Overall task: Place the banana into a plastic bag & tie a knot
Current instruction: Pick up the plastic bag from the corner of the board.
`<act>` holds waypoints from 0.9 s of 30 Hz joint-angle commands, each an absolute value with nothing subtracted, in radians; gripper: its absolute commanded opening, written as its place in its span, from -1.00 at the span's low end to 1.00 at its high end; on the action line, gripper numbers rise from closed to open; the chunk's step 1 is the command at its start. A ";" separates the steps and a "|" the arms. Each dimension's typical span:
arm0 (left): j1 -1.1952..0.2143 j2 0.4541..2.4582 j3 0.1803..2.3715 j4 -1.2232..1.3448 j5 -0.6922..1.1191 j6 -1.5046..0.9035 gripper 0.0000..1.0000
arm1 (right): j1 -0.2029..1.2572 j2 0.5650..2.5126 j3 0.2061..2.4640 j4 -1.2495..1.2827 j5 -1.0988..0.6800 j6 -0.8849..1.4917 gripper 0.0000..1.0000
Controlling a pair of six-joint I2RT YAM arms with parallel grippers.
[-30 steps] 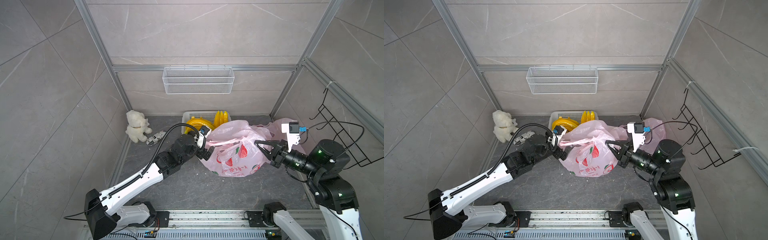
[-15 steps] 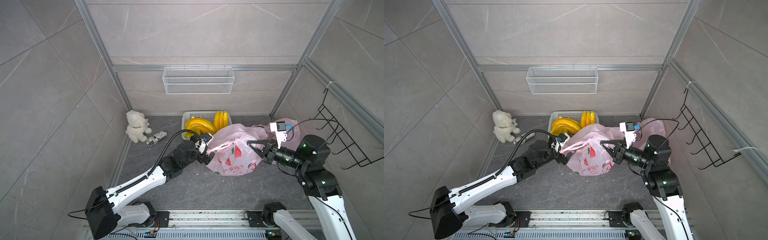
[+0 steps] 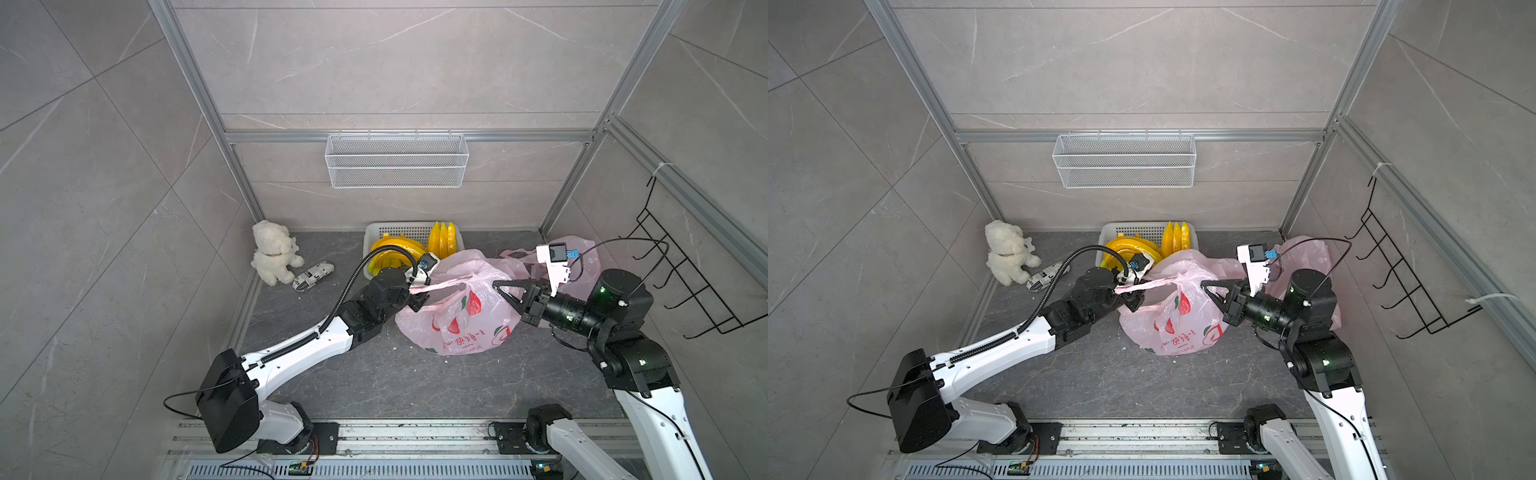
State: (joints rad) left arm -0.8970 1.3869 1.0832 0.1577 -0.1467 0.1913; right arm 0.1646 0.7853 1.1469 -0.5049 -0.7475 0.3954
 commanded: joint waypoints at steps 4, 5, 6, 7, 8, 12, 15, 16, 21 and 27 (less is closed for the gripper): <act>-0.894 1.275 1.056 0.086 -0.199 0.147 -1.00 | 0.179 0.821 1.112 -0.529 -0.603 0.370 -1.00; -0.894 1.245 1.048 0.054 -0.208 0.122 -1.00 | 0.184 0.834 1.109 -0.531 -0.584 0.364 -1.00; -0.894 1.219 1.040 0.026 -0.210 0.099 -1.00 | 0.193 0.850 1.108 -0.529 -0.562 0.362 -1.00; -0.894 1.181 1.033 -0.007 -0.206 0.062 -1.00 | 0.211 0.870 1.104 -0.519 -0.543 0.360 -1.00; -0.894 1.141 1.029 -0.046 -0.205 0.018 -1.00 | 0.238 0.895 1.098 -0.495 -0.526 0.363 -1.00; -0.894 1.007 1.055 -0.261 -0.224 -0.134 -1.00 | 0.426 1.048 1.104 -0.380 -0.382 0.368 -0.99; -0.895 0.937 1.114 -0.467 -0.304 -0.246 -1.00 | 0.580 1.241 1.178 -0.289 -0.301 0.373 -0.97; -0.895 0.924 1.145 -0.552 -0.337 -0.281 -1.00 | 0.625 1.310 1.215 -0.260 -0.285 0.375 -0.95; -0.895 0.857 1.263 -0.881 -0.499 -0.457 -1.00 | 0.750 1.596 1.419 -0.193 -0.274 0.406 -0.75; -0.894 0.823 1.283 -1.129 -0.702 -0.701 -1.00 | 0.802 1.739 1.565 -0.269 -0.169 0.418 0.30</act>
State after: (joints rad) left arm -0.8970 0.8158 1.2610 -0.9241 -0.5533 -0.5224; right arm 0.8032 1.7348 1.5135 -0.2493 -0.2615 0.4057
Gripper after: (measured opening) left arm 0.056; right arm 0.608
